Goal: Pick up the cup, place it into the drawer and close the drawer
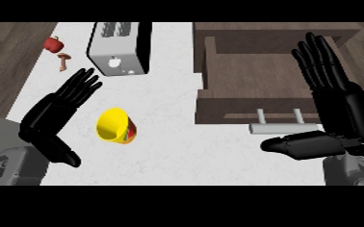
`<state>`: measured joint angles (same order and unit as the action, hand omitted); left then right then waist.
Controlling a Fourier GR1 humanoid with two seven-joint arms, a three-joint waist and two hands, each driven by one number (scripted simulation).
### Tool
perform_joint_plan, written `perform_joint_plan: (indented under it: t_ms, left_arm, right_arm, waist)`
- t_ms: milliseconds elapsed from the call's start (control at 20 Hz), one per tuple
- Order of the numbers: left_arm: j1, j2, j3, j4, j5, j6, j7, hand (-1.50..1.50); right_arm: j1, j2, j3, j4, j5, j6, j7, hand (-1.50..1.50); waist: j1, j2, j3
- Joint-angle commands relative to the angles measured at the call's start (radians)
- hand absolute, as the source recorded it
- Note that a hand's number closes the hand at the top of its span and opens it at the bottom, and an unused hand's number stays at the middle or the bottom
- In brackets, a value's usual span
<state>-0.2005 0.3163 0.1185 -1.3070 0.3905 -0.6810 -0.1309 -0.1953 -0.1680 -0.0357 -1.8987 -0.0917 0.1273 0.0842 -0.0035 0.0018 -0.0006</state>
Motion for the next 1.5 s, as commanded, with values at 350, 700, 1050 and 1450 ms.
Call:
perform_joint_plan:
  t_ms: [350, 700, 1050, 1450]
  left_arm:
    - [-0.155, -0.054, -0.033, 0.493, -0.371, 0.077, -0.388, -1.5]
    - [-0.228, 0.035, -0.015, 0.8, -0.455, 0.048, -0.638, -1.5]
    - [-0.285, -0.017, -0.044, 0.965, -0.506, 0.128, -0.765, -1.5]
    - [-0.302, -0.053, -0.054, 1.05, -0.525, 0.171, -0.873, -1.5]
  right_arm:
    - [-0.017, -0.001, -0.029, 0.055, 0.003, 0.026, -0.051, -1.5]
    - [-0.06, -0.034, -0.074, -0.003, -0.058, 0.048, 0.037, -1.5]
    - [-0.081, -0.043, -0.091, 0.071, -0.052, 0.06, -0.007, -1.5]
    - [-0.086, -0.003, -0.049, 0.061, -0.021, 0.033, -0.009, -1.5]
  waist:
    - [-0.009, 0.002, 0.0]
    - [-0.011, 0.002, -0.001]
    - [-0.027, 0.011, -0.003]
    - [-0.03, 0.013, -0.004]
